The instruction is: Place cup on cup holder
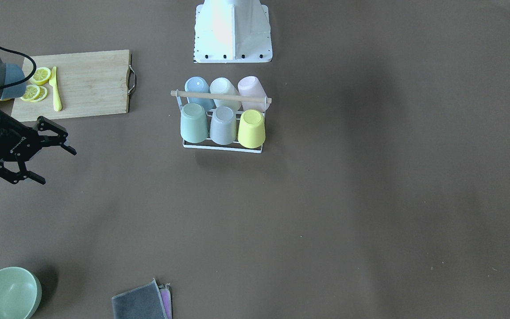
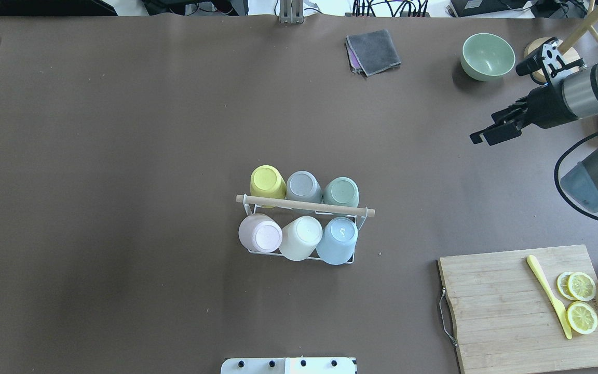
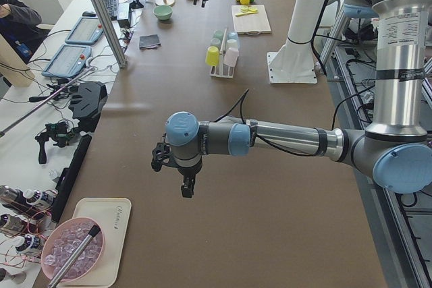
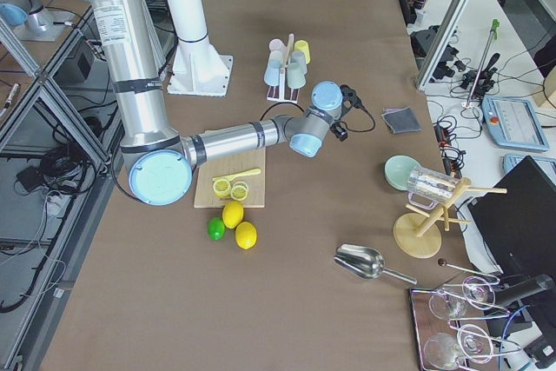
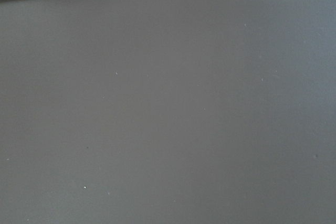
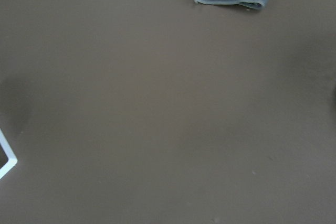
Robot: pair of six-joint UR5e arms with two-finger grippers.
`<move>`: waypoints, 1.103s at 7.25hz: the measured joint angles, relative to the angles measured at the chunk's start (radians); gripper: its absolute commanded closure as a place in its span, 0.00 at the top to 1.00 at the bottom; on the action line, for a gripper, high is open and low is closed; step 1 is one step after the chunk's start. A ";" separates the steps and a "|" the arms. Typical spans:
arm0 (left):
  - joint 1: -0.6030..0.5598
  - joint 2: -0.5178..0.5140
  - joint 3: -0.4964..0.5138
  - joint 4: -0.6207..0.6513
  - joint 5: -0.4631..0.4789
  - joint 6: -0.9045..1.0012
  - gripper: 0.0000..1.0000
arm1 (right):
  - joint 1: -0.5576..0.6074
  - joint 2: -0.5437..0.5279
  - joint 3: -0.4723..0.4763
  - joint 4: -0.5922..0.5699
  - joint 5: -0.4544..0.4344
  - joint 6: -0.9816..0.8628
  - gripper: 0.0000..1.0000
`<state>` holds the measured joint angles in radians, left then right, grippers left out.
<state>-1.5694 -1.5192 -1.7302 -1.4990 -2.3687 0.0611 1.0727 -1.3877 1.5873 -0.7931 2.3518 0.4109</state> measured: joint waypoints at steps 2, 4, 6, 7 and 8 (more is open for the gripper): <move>0.000 0.000 0.004 -0.033 0.000 -0.003 0.99 | 0.072 -0.021 0.029 -0.225 -0.021 -0.002 1.00; 0.000 0.001 0.006 -0.044 0.000 -0.004 0.99 | 0.155 -0.048 0.037 -0.406 -0.049 -0.003 1.00; 0.001 -0.001 0.007 -0.047 -0.001 -0.005 0.99 | 0.244 -0.074 0.053 -0.590 -0.054 -0.019 1.00; 0.002 -0.002 0.010 -0.047 -0.001 -0.006 0.99 | 0.287 -0.077 0.053 -0.682 -0.050 -0.059 1.00; 0.003 -0.003 0.015 -0.048 -0.001 -0.006 0.99 | 0.338 -0.078 0.049 -0.780 -0.048 -0.124 1.00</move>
<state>-1.5663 -1.5224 -1.7153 -1.5466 -2.3700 0.0553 1.4103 -1.4658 1.6365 -1.5727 2.3040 0.2865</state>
